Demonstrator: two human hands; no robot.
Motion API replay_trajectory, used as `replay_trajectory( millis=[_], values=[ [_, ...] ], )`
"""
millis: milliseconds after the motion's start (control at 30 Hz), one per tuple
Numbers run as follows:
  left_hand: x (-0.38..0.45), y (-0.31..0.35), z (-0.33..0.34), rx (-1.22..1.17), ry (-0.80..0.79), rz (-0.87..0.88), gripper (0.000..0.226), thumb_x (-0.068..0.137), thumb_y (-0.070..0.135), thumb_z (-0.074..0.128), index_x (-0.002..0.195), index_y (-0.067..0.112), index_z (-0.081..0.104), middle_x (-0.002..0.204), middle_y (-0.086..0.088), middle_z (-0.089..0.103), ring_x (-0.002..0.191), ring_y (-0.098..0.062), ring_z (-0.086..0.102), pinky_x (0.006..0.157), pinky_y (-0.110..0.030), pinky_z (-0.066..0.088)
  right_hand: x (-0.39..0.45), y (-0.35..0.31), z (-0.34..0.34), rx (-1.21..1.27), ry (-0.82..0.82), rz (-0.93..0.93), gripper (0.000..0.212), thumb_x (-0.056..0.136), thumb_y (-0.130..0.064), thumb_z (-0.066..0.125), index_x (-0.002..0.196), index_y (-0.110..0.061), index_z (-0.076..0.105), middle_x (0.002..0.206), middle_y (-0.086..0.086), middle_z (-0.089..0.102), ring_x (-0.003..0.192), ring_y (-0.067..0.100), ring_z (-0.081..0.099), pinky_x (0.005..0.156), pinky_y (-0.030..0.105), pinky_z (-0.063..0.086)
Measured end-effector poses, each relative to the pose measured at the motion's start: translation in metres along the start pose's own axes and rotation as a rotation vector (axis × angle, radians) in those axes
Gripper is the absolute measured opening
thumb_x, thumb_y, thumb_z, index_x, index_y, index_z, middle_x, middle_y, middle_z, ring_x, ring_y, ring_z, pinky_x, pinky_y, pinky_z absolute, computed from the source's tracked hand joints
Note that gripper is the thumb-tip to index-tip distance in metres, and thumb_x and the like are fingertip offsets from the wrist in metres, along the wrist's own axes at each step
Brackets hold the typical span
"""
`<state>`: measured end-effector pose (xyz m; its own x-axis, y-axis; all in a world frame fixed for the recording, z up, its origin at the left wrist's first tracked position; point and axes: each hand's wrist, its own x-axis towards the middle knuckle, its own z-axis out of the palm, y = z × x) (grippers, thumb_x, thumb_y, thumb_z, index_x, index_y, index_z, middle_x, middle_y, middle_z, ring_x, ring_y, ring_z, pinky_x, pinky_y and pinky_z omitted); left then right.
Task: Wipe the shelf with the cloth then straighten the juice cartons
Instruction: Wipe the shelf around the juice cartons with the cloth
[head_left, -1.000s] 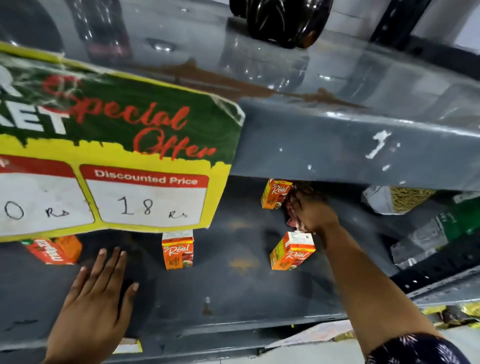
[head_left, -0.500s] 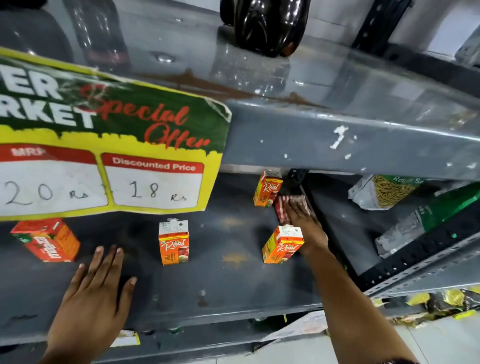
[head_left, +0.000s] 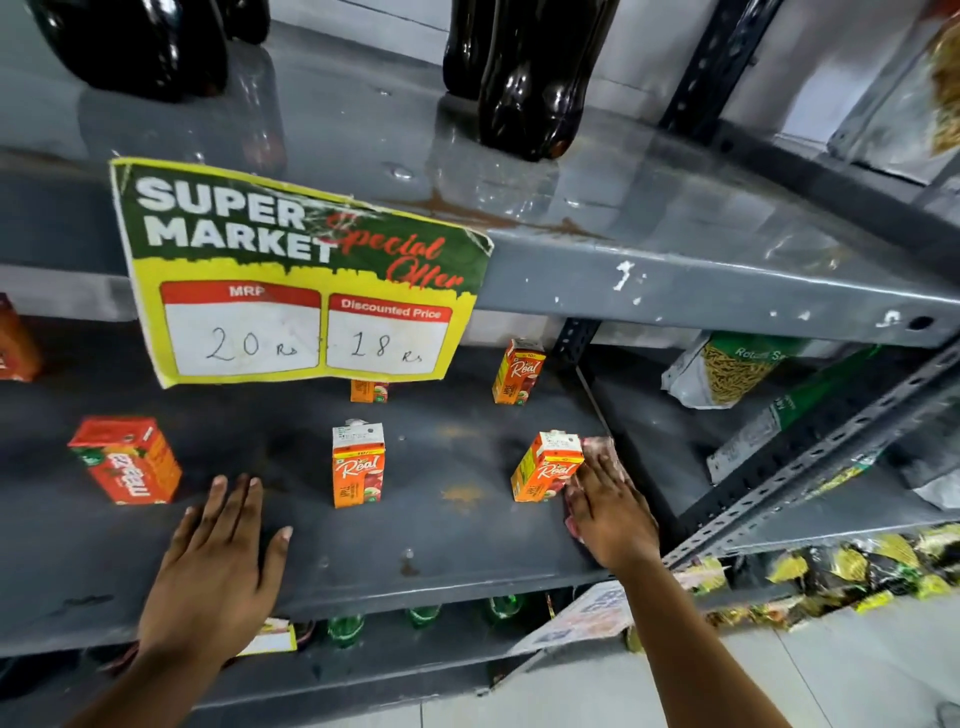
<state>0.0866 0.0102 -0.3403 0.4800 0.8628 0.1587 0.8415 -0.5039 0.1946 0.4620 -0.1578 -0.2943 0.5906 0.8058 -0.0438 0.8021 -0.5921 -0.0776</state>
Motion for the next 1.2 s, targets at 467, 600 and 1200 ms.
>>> replay_trajectory(
  millis=[467, 600, 1200],
  values=[
    [-0.003, 0.004, -0.004, -0.025, 0.006, 0.013, 0.074, 0.091, 0.048, 0.02, 0.134, -0.008, 0.041, 0.141, -0.024, 0.044, 0.138, -0.033, 0.029, 0.11, -0.048, 0.023, -0.051, 0.005, -0.007, -0.041, -0.172, -0.059, 0.116, 0.057, -0.092, 0.012, 0.153, -0.028, -0.001, 0.161, -0.007, -0.001, 0.146, 0.011, -0.001, 0.116, 0.04, 0.008],
    [-0.004, 0.003, -0.004, -0.03, 0.005, 0.016, 0.075, 0.091, 0.049, 0.019, 0.135, -0.008, 0.04, 0.142, -0.023, 0.043, 0.139, -0.034, 0.028, 0.111, -0.049, 0.022, -0.067, 0.002, -0.005, -0.095, -0.17, -0.11, 0.122, 0.055, -0.093, 0.013, 0.153, -0.023, -0.001, 0.161, -0.004, 0.0, 0.147, 0.013, -0.002, 0.116, 0.043, 0.007],
    [-0.003, 0.003, -0.001, -0.036, 0.003, 0.009, 0.079, 0.09, 0.053, 0.018, 0.136, -0.007, 0.039, 0.143, -0.023, 0.042, 0.139, -0.033, 0.028, 0.112, -0.047, 0.019, -0.153, -0.009, 0.017, -0.127, 0.185, -0.073, 0.068, 0.049, 0.006, 0.082, 0.113, -0.015, 0.07, 0.109, 0.006, 0.072, 0.084, 0.019, 0.073, 0.052, 0.03, 0.056]
  ],
)
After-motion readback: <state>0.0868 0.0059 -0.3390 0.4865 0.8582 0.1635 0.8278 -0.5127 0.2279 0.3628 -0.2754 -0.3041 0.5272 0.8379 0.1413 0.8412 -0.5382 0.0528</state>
